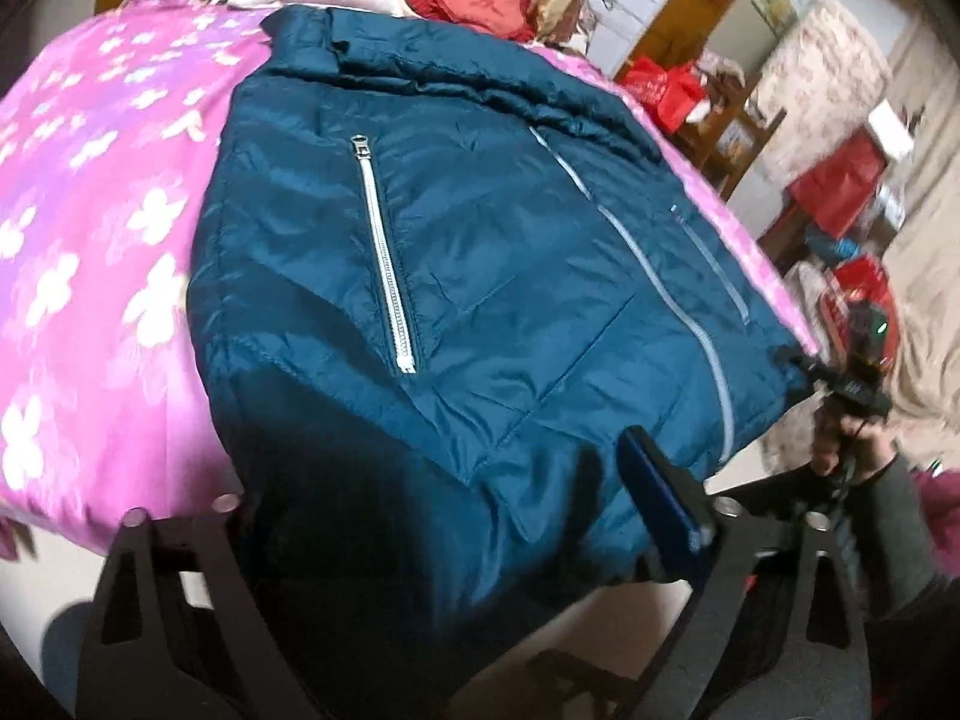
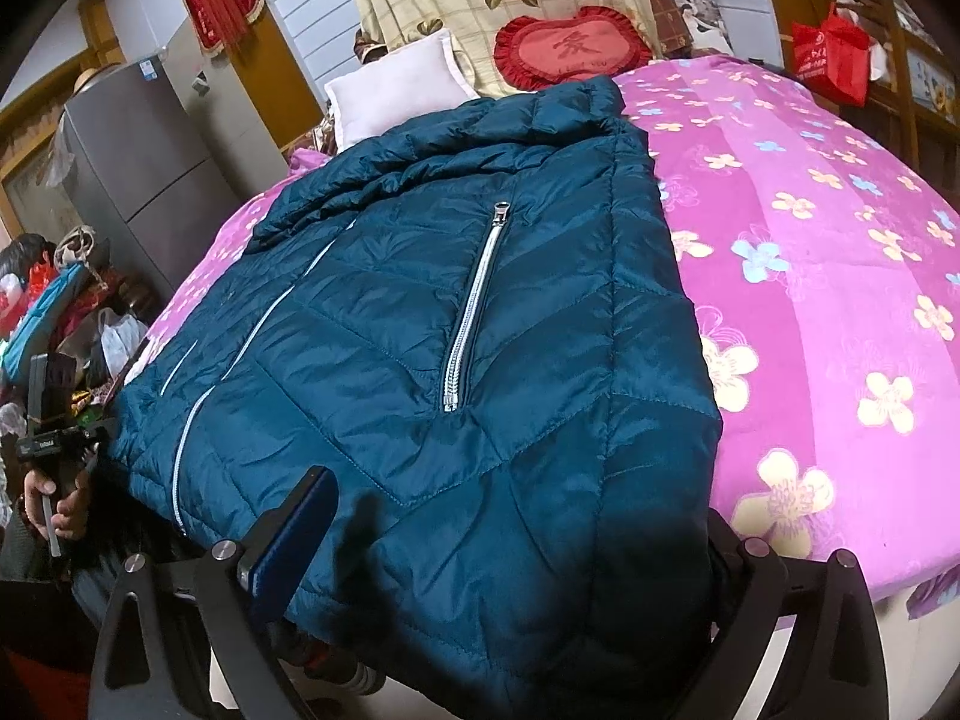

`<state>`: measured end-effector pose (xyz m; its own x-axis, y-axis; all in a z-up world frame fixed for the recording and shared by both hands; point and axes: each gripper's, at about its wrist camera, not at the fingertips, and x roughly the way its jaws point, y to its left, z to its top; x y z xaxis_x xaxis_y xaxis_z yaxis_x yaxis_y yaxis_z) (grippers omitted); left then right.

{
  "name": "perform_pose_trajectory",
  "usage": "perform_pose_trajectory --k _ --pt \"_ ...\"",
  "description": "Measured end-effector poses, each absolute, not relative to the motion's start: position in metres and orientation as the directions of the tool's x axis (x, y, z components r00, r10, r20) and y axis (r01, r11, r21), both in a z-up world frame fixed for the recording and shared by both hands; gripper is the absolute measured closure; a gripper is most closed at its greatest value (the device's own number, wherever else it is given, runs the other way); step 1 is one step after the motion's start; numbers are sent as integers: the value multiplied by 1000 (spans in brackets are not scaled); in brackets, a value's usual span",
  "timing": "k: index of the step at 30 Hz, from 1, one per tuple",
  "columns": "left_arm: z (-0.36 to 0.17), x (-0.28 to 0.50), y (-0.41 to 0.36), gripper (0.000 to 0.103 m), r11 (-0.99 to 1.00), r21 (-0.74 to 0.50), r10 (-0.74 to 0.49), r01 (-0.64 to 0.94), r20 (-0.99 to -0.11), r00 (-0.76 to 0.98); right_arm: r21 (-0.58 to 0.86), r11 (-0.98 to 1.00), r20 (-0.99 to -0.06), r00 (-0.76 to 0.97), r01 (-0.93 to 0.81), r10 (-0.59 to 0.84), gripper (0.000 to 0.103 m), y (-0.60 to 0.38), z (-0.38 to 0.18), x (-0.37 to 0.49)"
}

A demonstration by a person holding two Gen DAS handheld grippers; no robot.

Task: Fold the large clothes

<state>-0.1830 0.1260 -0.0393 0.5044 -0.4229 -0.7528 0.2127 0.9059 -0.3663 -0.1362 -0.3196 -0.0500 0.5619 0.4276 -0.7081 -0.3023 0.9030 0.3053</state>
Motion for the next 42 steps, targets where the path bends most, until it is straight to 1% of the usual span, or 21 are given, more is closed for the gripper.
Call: perform_pose_trajectory --k 1,3,5,7,8,9,10,12,13,15,18,24,27,28,29,30,31,37,39,41,42 --pt "-40 -182 127 25 913 -351 -408 208 -753 517 305 903 -708 562 -302 427 3 -320 -50 -136" --pt "-41 -177 133 51 924 -342 -380 173 -763 523 301 904 -709 562 -304 425 3 -320 -50 -136" --pt "-44 -174 141 66 929 -345 -361 134 -767 530 294 906 -712 562 -305 420 2 -319 -50 -136" --pt "-46 -176 149 71 922 -371 -371 113 -758 536 287 909 -718 561 -302 413 4 -319 -49 -137" --pt "-47 -176 150 72 922 -370 -368 111 -757 539 284 912 -719 563 -297 408 19 -319 -49 -137" --pt "-47 -177 149 72 926 -360 -362 113 -759 542 286 914 -721 564 -287 402 36 -321 -48 -137" --pt "-46 -176 147 72 930 -349 -353 116 -761 544 315 911 -721 557 -266 412 61 -328 -49 -135" --pt "-46 -176 144 70 936 -328 -341 126 -765 546 348 901 -714 550 -260 434 68 -333 -50 -134" --pt "-46 -177 143 68 937 -324 -340 129 -765 547 344 901 -714 550 -263 433 69 -331 -50 -134" --pt "-46 -176 140 46 925 -347 -373 155 -751 544 353 895 -709 546 -273 446 69 -330 -50 -134" --pt "-45 -177 131 36 927 -330 -373 180 -748 549 409 875 -680 553 -261 483 69 -336 -53 -131" --pt "-43 -175 130 35 931 -333 -357 149 -749 558 401 876 -684 549 -267 480 70 -331 -52 -126" --pt "-41 -177 135 37 928 -349 -359 132 -739 571 371 886 -680 568 -280 464 79 -328 -46 -131" --pt "-40 -178 136 41 932 -342 -348 123 -739 576 350 892 -679 577 -288 453 81 -326 -44 -134" --pt "-40 -179 138 56 943 -317 -314 101 -746 587 322 901 -685 585 -291 434 82 -323 -43 -136" --pt "-41 -179 139 64 953 -294 -280 74 -759 588 295 910 -693 589 -293 414 82 -320 -43 -136" --pt "-44 -177 141 64 955 -292 -271 59 -769 579 264 919 -706 591 -292 390 82 -317 -45 -136" --pt "-45 -178 137 60 960 -274 -259 60 -779 571 310 921 -711 585 -237 390 81 -324 -52 -132" --pt "-45 -179 135 48 954 -290 -284 81 -777 562 319 919 -703 593 -231 393 81 -325 -54 -133" --pt "-44 -181 131 40 947 -300 -312 116 -773 553 319 919 -704 591 -232 394 81 -324 -53 -133" --pt "-44 -182 130 39 948 -296 -312 122 -773 552 321 918 -703 590 -235 397 81 -325 -53 -133"
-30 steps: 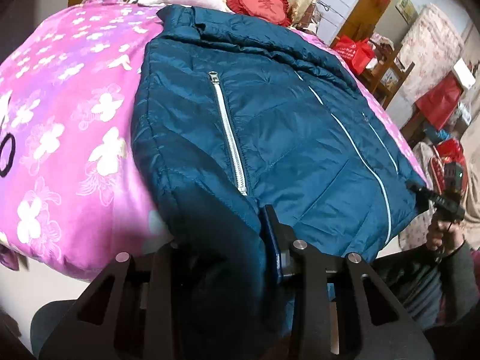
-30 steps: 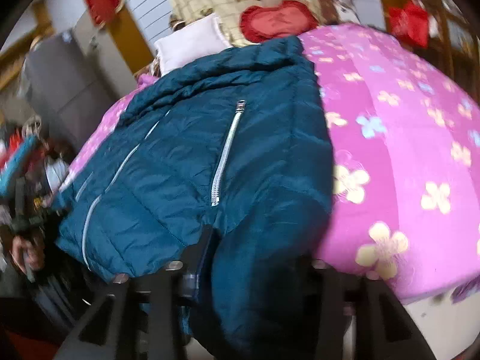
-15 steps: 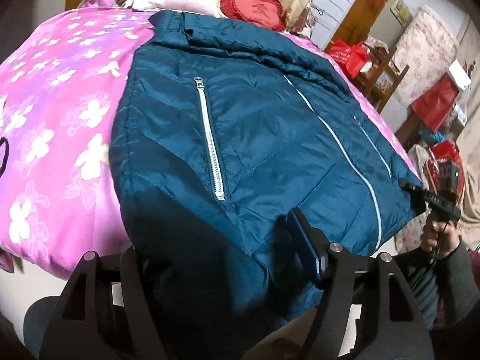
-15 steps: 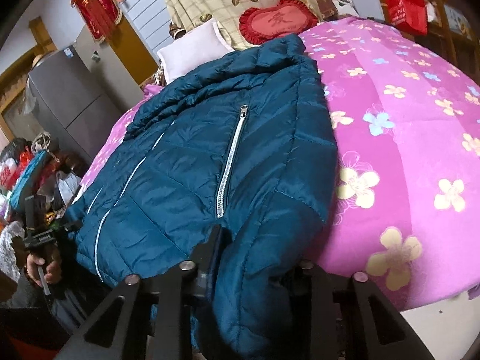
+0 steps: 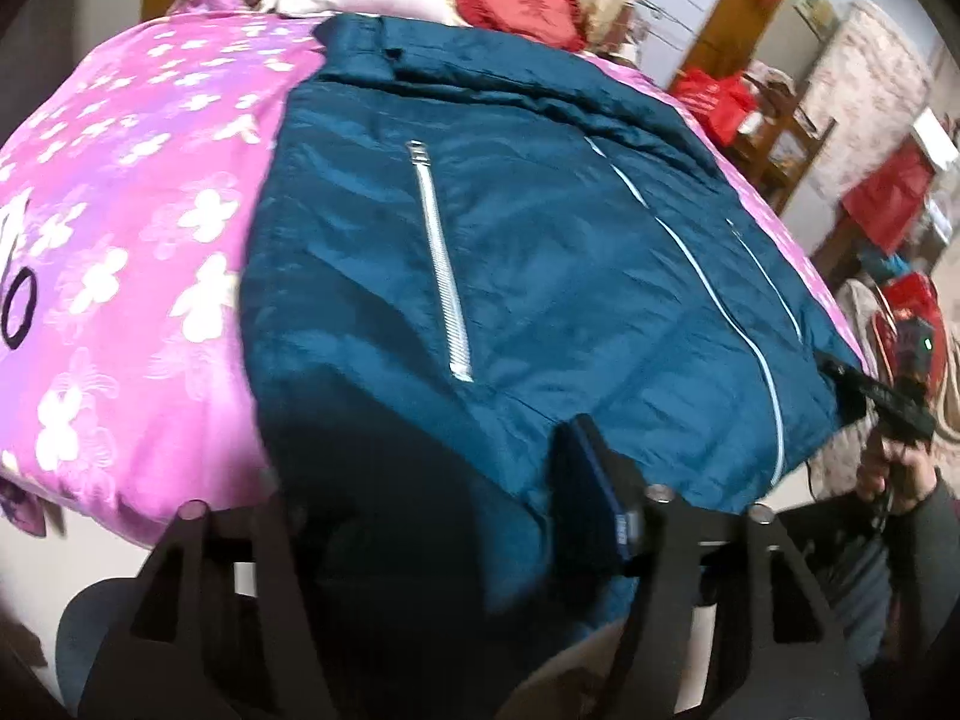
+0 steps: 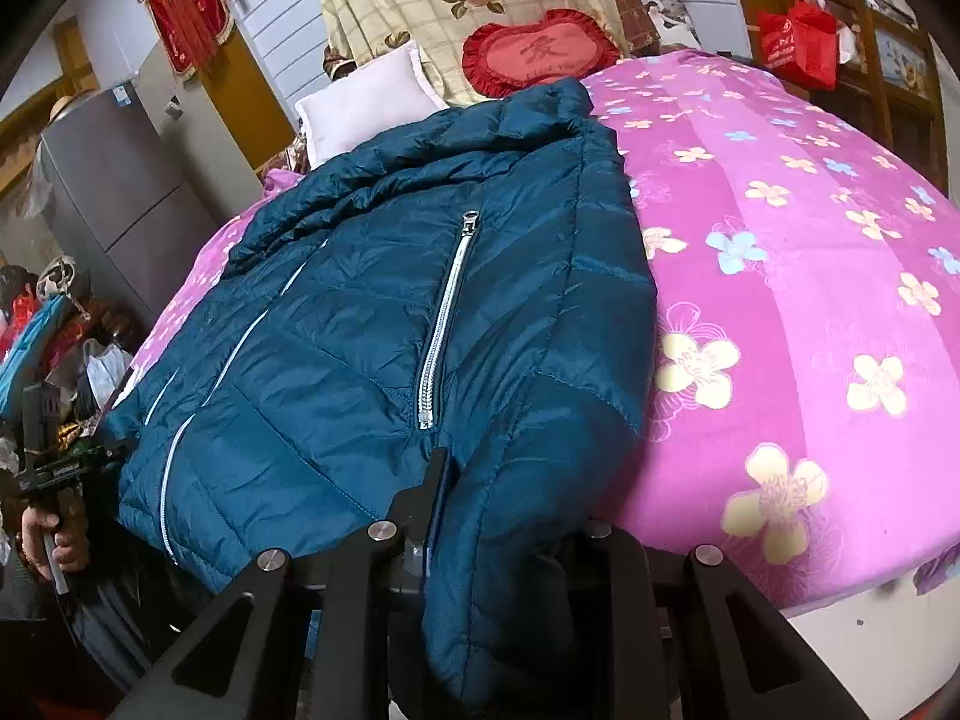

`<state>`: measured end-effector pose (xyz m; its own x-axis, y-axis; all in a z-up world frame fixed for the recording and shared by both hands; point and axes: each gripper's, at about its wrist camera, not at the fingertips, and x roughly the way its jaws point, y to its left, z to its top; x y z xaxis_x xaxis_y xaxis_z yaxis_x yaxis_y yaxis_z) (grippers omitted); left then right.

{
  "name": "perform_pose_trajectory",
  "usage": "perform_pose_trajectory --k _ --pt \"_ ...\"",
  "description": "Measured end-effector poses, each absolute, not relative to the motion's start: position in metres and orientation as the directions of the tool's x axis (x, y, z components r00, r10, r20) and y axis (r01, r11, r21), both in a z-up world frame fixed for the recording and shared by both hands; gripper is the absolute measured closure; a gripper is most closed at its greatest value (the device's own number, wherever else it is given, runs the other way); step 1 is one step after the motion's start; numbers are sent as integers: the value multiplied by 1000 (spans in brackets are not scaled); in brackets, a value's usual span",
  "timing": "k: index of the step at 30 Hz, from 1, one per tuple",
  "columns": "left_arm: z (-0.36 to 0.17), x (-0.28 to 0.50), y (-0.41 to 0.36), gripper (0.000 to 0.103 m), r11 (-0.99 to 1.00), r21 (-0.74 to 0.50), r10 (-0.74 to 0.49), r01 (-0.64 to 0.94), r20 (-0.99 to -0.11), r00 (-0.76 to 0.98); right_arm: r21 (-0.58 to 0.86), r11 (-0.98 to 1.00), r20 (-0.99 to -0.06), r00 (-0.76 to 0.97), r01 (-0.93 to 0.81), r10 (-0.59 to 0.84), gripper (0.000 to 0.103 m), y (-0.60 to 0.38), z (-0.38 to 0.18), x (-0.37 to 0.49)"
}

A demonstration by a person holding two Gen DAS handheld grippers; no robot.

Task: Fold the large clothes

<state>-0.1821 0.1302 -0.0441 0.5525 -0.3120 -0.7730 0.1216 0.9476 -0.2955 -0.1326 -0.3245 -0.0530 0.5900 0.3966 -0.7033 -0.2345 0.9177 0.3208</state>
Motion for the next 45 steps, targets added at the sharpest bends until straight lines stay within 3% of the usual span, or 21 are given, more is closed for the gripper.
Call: perform_pose_trajectory --k 2,3,5,11,21,26,29,33,45 --pt "-44 -183 132 43 945 -306 -315 113 -765 562 343 909 -694 587 -238 416 78 -327 -53 -132" --pt "-44 -183 134 56 947 -308 -306 96 -765 567 352 905 -692 585 -238 423 78 -328 -53 -131" --pt "-45 -182 141 67 945 -320 -298 64 -765 570 352 905 -692 585 -239 423 76 -327 -53 -129" --pt "-45 -181 142 67 944 -322 -300 64 -765 570 322 918 -708 585 -231 395 68 -325 -51 -127" --pt "-45 -181 145 66 942 -331 -303 58 -761 574 278 934 -727 587 -222 356 68 -321 -49 -130" --pt "-45 -183 143 66 947 -317 -283 49 -756 590 263 927 -711 596 -265 373 86 -314 -45 -135" --pt "-45 -182 145 66 946 -323 -282 37 -759 587 244 929 -697 615 -279 368 88 -310 -40 -140" --pt "-39 -186 150 88 950 -310 -264 27 -757 597 270 921 -632 671 -280 389 91 -314 -26 -156" --pt "-9 -209 178 93 934 -357 -266 0 -697 666 294 919 -525 759 -263 385 92 -312 -5 -199"
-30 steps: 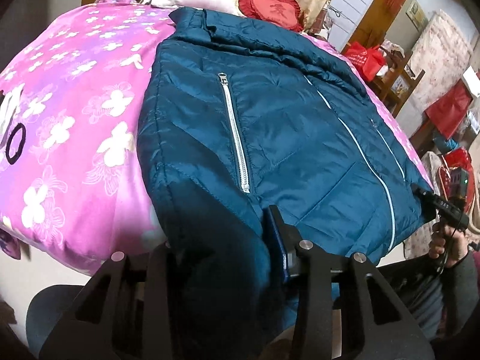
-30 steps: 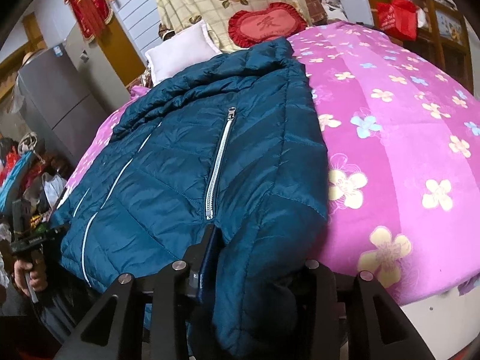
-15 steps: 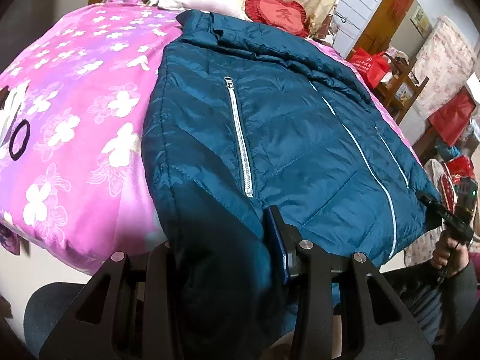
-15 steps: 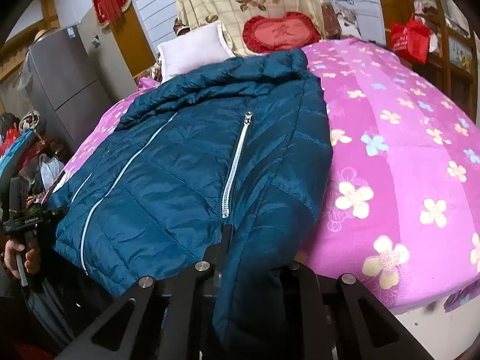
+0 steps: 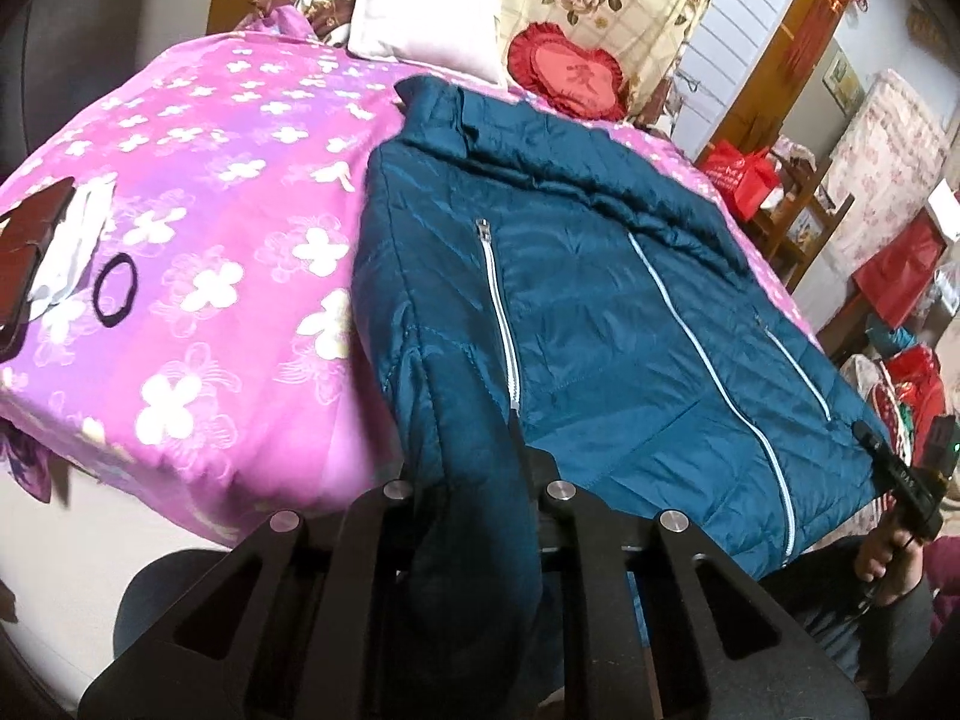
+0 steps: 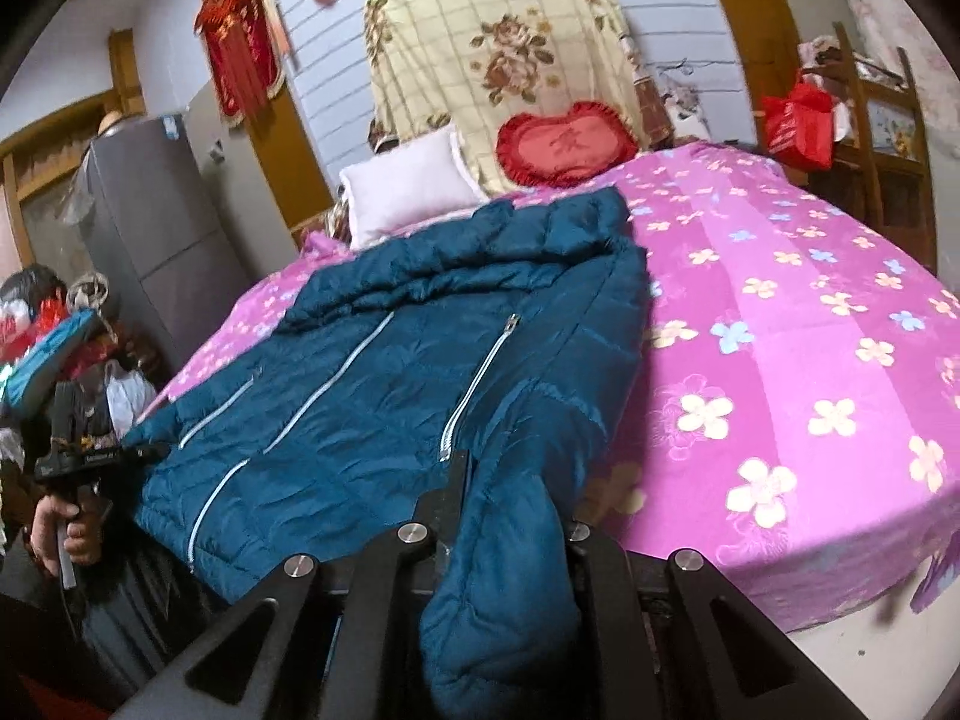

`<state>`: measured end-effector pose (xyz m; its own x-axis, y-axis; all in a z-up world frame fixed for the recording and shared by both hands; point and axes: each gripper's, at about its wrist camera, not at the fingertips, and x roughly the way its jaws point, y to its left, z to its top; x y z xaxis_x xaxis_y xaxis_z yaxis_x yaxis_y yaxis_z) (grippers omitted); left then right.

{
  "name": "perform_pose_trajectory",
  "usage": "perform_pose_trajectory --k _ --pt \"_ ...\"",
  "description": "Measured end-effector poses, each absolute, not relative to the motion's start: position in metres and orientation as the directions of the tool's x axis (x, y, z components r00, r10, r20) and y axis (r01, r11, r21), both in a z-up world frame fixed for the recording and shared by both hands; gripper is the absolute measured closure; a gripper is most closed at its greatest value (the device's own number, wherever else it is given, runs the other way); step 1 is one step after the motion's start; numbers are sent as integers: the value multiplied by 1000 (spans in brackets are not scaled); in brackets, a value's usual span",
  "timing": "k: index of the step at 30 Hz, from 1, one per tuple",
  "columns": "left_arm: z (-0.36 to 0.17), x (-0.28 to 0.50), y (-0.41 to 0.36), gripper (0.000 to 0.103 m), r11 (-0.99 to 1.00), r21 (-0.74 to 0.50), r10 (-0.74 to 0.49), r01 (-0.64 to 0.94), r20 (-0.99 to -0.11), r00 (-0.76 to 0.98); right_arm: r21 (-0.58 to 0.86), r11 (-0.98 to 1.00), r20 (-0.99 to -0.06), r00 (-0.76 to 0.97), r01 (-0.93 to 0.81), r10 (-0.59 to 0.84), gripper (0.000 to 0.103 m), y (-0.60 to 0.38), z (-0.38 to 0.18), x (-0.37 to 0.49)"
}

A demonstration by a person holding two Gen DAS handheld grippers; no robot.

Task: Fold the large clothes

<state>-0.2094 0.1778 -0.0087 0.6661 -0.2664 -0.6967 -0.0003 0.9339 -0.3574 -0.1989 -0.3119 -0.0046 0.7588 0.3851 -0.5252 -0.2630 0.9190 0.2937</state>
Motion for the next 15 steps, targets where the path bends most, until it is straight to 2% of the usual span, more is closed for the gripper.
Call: perform_pose_trajectory --k 15 --pt "50 -254 181 94 930 -364 -280 54 -604 746 287 913 -435 810 -289 393 93 -325 37 -243"
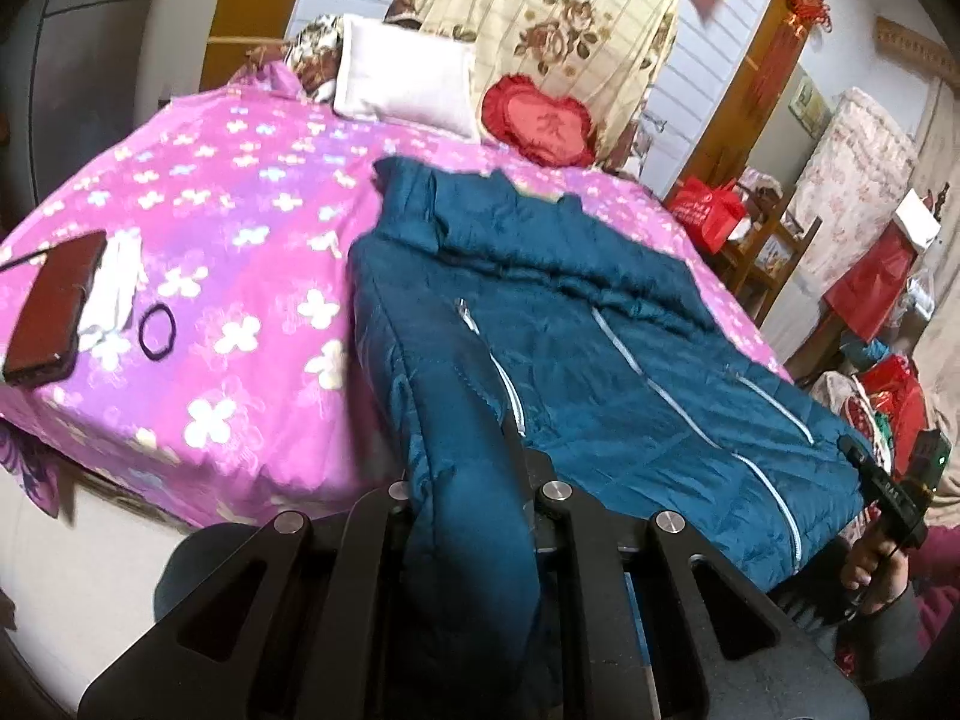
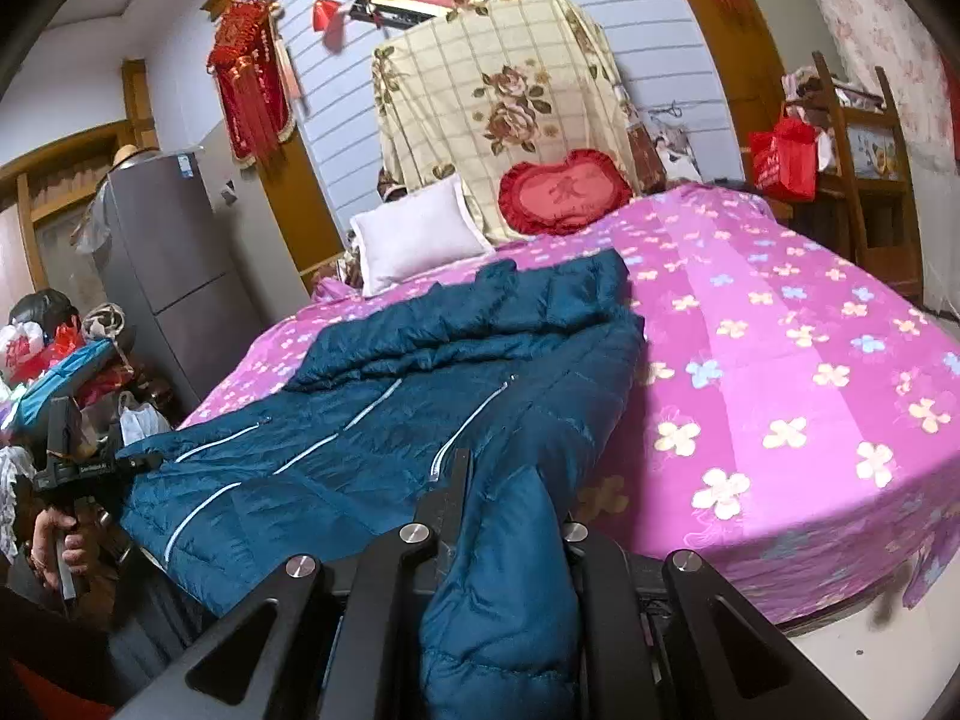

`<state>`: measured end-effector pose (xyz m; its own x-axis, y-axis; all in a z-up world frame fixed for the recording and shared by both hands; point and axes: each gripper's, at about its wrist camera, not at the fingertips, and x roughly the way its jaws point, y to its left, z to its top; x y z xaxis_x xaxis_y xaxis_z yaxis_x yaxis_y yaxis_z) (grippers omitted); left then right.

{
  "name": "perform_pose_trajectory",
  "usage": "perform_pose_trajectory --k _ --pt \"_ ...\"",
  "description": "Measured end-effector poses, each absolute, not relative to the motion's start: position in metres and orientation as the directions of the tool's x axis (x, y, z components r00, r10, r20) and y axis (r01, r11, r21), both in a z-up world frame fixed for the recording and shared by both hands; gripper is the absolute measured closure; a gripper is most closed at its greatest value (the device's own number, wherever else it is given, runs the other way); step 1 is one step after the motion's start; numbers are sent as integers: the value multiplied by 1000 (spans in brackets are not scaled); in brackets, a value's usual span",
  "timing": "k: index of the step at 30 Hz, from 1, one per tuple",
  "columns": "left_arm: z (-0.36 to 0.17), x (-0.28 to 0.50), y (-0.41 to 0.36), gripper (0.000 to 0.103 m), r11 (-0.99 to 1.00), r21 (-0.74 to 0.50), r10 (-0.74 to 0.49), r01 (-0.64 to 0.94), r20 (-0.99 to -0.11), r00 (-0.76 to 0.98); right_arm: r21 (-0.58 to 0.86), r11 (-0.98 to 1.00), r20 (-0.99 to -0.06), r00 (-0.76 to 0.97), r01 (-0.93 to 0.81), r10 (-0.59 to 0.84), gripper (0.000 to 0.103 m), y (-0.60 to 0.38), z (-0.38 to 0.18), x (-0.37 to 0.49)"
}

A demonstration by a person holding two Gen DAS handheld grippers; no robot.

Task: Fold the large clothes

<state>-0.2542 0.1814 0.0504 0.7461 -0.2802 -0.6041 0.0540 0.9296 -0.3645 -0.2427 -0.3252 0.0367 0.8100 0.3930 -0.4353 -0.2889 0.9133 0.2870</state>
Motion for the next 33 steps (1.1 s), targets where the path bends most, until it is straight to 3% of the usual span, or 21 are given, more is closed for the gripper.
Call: perform_pose_trajectory --k 12,19,29,33 --pt "83 -266 173 94 956 -288 -226 64 -576 785 262 920 -411 828 -292 380 93 -334 64 -262" --pt "99 -244 150 94 992 -122 -62 -8 -562 825 230 945 -471 823 -233 317 93 -325 72 -242" --pt "89 -194 128 94 990 -34 94 -139 -582 808 193 957 -511 811 -216 286 93 -321 64 -212" --pt "88 -186 126 94 987 -42 99 -153 -590 802 188 961 -527 805 -201 272 93 -320 62 -203"
